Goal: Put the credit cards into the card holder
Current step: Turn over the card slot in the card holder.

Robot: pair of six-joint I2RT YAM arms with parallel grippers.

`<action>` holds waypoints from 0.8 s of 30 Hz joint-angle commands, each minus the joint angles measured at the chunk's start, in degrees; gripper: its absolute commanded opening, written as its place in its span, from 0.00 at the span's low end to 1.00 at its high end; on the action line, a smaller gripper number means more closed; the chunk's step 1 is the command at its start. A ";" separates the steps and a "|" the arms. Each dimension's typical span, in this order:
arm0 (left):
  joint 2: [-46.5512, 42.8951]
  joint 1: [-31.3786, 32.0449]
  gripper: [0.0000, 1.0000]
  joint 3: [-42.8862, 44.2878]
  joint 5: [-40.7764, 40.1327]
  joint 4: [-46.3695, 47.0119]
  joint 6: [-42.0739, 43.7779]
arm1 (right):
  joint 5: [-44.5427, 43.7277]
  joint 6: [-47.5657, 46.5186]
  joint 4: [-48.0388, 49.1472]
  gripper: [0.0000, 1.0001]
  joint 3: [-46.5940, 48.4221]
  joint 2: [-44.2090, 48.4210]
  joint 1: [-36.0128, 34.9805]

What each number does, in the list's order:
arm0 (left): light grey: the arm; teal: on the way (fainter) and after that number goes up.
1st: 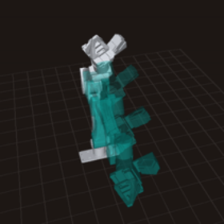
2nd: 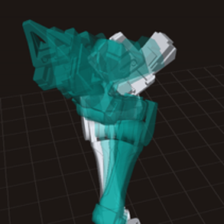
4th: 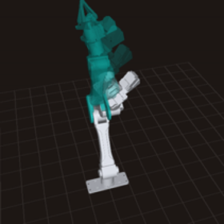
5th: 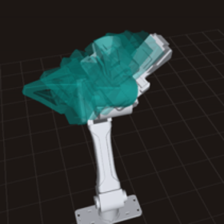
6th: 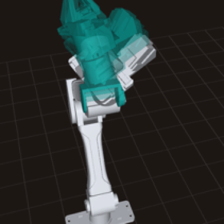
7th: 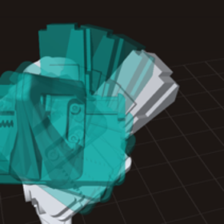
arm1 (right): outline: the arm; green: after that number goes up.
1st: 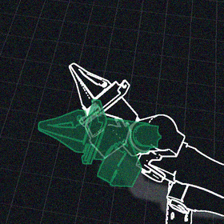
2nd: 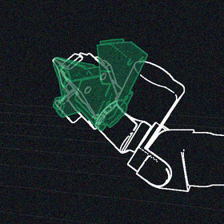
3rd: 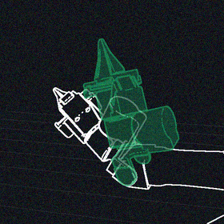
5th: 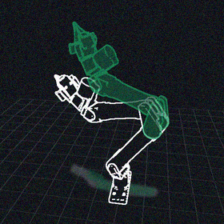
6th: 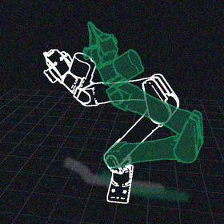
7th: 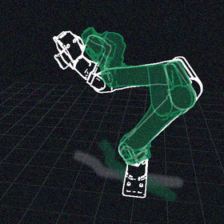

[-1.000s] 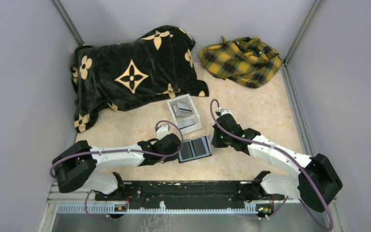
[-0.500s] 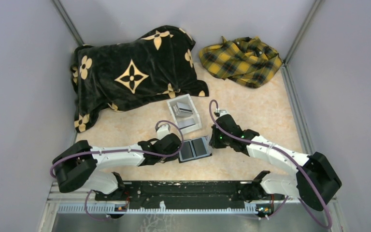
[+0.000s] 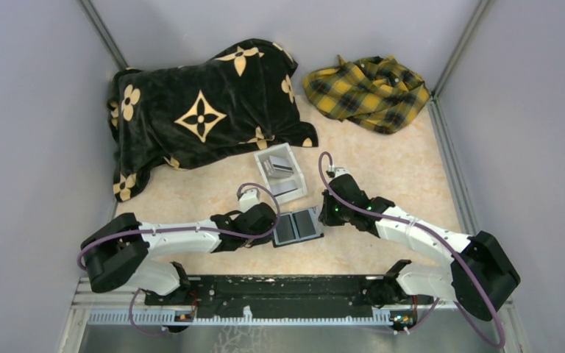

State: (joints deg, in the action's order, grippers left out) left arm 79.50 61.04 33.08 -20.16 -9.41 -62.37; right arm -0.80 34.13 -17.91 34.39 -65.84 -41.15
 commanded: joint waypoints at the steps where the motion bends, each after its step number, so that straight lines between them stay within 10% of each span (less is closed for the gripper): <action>1: 2.20 0.40 0.11 -0.92 -0.03 -4.04 0.09 | -1.40 0.00 1.39 0.00 0.32 0.87 -0.51; 24: 2.59 0.47 0.11 -0.92 0.03 -4.13 -0.07 | -1.67 -0.83 0.42 0.00 -0.62 1.65 0.36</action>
State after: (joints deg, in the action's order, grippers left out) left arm 79.77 61.04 33.10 -20.16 -8.88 -62.39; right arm -1.89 34.02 -19.00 34.11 -65.67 -41.08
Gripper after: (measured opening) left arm 0.114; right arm 0.007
